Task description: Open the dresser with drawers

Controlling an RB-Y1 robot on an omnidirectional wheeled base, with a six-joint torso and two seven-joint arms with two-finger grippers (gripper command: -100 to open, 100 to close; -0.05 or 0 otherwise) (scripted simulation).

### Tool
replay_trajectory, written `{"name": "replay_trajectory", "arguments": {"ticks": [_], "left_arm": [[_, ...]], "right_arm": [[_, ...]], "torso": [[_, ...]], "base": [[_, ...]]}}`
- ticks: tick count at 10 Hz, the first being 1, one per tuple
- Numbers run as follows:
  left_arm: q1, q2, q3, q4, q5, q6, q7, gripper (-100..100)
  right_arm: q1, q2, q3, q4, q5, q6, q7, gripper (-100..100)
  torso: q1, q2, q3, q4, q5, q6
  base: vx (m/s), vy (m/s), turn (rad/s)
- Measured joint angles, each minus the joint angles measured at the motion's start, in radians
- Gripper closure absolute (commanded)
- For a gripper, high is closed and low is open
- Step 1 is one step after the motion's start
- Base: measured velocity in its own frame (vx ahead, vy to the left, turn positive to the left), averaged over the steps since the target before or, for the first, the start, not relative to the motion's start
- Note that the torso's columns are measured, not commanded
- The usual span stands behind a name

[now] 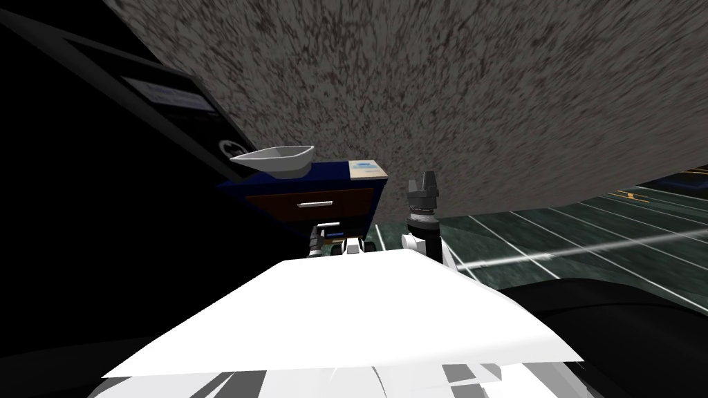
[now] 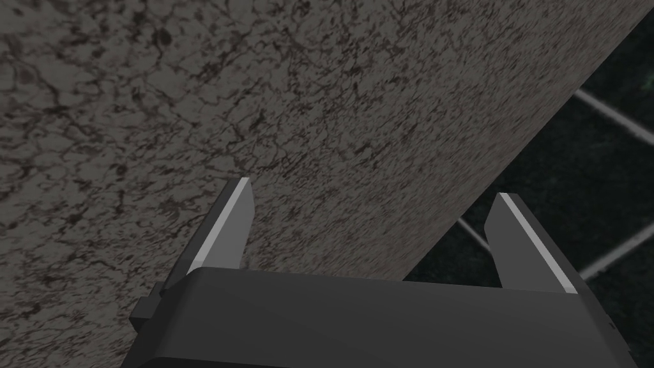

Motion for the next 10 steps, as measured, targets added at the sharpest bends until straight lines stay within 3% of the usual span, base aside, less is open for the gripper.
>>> {"name": "replay_trajectory", "arguments": {"ticks": [1, 2, 4, 7, 8, 10], "left_arm": [[0.006, 0.003, 0.001, -0.02, 0.002, 0.014, -0.001, -100], [0.006, 0.003, 0.001, -0.022, 0.003, 0.017, -0.002, 100], [0.002, 0.0, 0.0, -0.004, 0.0, 0.003, 0.0, 100], [0.049, 0.016, -0.014, -0.057, 0.002, 0.007, 0.0, 100], [0.051, 0.017, -0.014, -0.059, 0.003, 0.007, 0.0, -100], [0.029, 0.008, -0.008, -0.03, 0.0, 0.003, 0.0, -100]], "right_arm": [[0.0, 0.0, 0.0, 0.0, 0.0, 0.0, 0.0, 0], [0.0, 0.0, 0.0, 0.0, 0.0, 0.0, 0.0, 0], [0.0, 0.0, 0.0, 0.0, 0.0, 0.0, 0.0, 0], [-0.001, 0.0, 0.0, 0.0, 0.0, 0.0, 0.0, 0], [0.0, 0.0, 0.0, 0.0, 0.0, 0.0, 0.0, 0], [0.0, 0.0, 0.0, 0.0, 0.0, 0.0, 0.0, 0]], "torso": [[0.001, -0.002, -0.001, -0.001, 0.0, 0.0], [0.001, -0.001, -0.001, -0.001, 0.0, 0.0], [0.001, -0.001, 0.0, 0.0, 0.0, 0.0], [0.001, -0.001, 0.0, 0.0, 0.0, 0.0], [0.002, -0.008, -0.005, -0.002, 0.001, 0.0], [0.002, -0.013, -0.009, -0.004, 0.001, 0.0]], "base": [[0.043, 0.006, -0.001], [-0.058, 0.004, 0.014], [-0.066, -0.002, 0.01], [-0.144, -0.007, 0.013], [0.042, 0.007, -0.013], [0.106, 0.004, -0.013]]}}
